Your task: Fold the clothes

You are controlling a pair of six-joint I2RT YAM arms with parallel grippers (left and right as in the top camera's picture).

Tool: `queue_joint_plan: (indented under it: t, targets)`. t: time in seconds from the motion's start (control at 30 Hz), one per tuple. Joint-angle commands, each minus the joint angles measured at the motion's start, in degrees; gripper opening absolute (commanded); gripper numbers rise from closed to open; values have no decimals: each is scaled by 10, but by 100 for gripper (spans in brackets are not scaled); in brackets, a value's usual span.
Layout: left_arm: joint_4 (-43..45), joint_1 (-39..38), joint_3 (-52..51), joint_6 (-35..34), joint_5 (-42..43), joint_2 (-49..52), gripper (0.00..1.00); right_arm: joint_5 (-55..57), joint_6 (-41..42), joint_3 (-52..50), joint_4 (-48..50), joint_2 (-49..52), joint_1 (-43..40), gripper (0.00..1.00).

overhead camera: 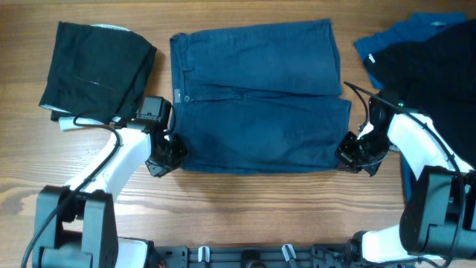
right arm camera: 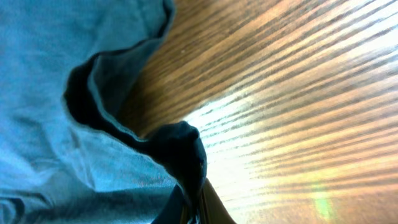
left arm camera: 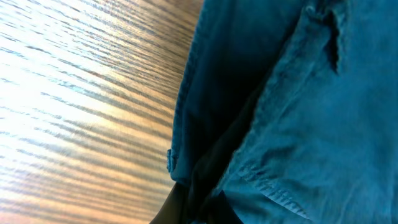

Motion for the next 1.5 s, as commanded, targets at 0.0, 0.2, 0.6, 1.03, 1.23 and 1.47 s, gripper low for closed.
queue_joint_plan:
  t: [0.0,0.2,0.6,1.03,1.23,1.47]
  targets:
    - [-12,-1,26,24,-9,-33,4,31,-31,39,-27,4,1,4]
    - [-46,-2,52,24,-10,-55,4,31,-40,86,-54,1,1,4]
    - [-119,-2,62,23,-26,-81,4,31,-54,187,-126,-1,1,4]
    - [-207,-2,65,-22,-55,-164,4,31,-53,187,-156,-117,1,4]
    - [-188,-2,112,-22,-56,-174,4,29,-54,191,-125,-118,1,4]
    - [-142,-2,173,-22,-85,-174,4,29,-55,289,-102,-116,1,4]
